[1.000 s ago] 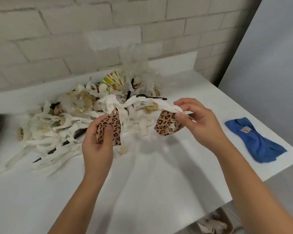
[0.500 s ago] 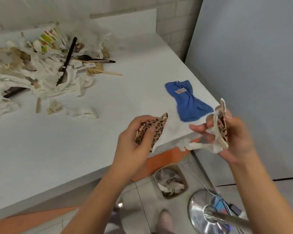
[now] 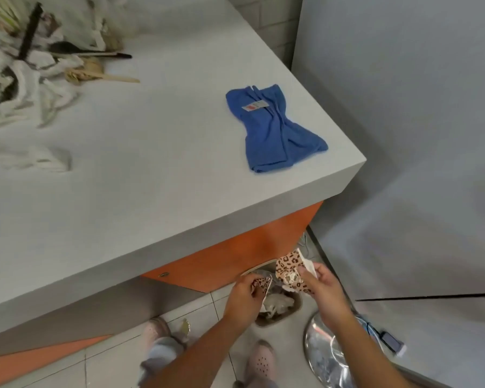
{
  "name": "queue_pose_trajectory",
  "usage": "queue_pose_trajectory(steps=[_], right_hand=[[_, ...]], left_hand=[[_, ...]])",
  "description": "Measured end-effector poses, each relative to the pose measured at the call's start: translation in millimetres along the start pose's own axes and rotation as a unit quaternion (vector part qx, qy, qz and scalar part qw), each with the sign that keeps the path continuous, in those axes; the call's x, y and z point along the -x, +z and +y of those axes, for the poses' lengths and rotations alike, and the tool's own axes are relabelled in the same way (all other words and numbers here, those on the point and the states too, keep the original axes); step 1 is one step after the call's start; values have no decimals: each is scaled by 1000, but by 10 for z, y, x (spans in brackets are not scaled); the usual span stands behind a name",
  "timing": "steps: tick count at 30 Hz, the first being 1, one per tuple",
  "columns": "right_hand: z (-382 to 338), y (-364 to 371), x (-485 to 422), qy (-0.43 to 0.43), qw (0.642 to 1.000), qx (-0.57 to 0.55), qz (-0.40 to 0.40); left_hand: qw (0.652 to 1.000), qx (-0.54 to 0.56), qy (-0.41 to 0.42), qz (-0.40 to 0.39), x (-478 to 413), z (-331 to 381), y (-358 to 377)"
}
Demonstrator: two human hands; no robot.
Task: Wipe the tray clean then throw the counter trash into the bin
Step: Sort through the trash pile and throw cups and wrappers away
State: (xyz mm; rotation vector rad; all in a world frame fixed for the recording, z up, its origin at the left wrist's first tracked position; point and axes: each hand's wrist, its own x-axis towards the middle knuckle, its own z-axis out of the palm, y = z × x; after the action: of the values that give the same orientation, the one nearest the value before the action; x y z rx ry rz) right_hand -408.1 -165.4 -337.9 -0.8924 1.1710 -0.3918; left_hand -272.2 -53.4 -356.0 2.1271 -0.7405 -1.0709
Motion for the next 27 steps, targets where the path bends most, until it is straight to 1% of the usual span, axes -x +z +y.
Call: queue_pose_trajectory(steps=[3, 5, 7, 8, 10, 11, 12, 14, 16, 17, 20, 22, 24, 25, 27], right_hand=[[433, -46, -352, 27, 997, 24, 64], [689, -65, -544, 31, 995, 45, 80], [892, -64, -708, 34, 994, 77, 74], [956, -49, -764, 37, 992, 103, 60], [999, -6, -832, 45, 984, 167, 28], [984, 18, -847, 49, 978, 200, 16], [959, 45, -853, 52, 973, 226, 9], [846, 93, -828, 47, 967, 249, -1], [654, 153, -740, 25, 964, 265, -14], [503, 207, -644, 2, 961, 275, -29], [-185, 466, -128, -78, 946, 304, -75], [-701, 643, 277, -121, 934, 312, -124], [-1245, 854, 692, -155, 922, 295, -197], [-1505, 986, 872, -165, 919, 279, -223], [-1970, 1309, 1150, -192, 911, 264, -253]], left_hand=[[998, -14, -54, 8, -423, -216, 251], [997, -20, -76, -19, -679, -435, 438], [993, -33, -87, -69, -942, -807, 643], [991, -35, -103, -81, -1087, -1059, 754], [989, -38, -117, -86, -1132, -1163, 761], [989, -50, -109, -89, -1048, -1007, 667], [991, -51, -96, -80, -870, -690, 493], [996, -28, -62, -58, -656, -346, 252], [998, -11, -27, -51, -394, 10, -45], [999, 9, -11, -50, -245, 178, -214], [992, 92, 49, -73, 238, 645, -797], [983, 146, 76, -85, 583, 974, -1263], [970, 205, 98, -87, 892, 1283, -1751], [966, 222, 109, -72, 1019, 1413, -1990], [966, 226, 124, -5, 1184, 1591, -2442]])
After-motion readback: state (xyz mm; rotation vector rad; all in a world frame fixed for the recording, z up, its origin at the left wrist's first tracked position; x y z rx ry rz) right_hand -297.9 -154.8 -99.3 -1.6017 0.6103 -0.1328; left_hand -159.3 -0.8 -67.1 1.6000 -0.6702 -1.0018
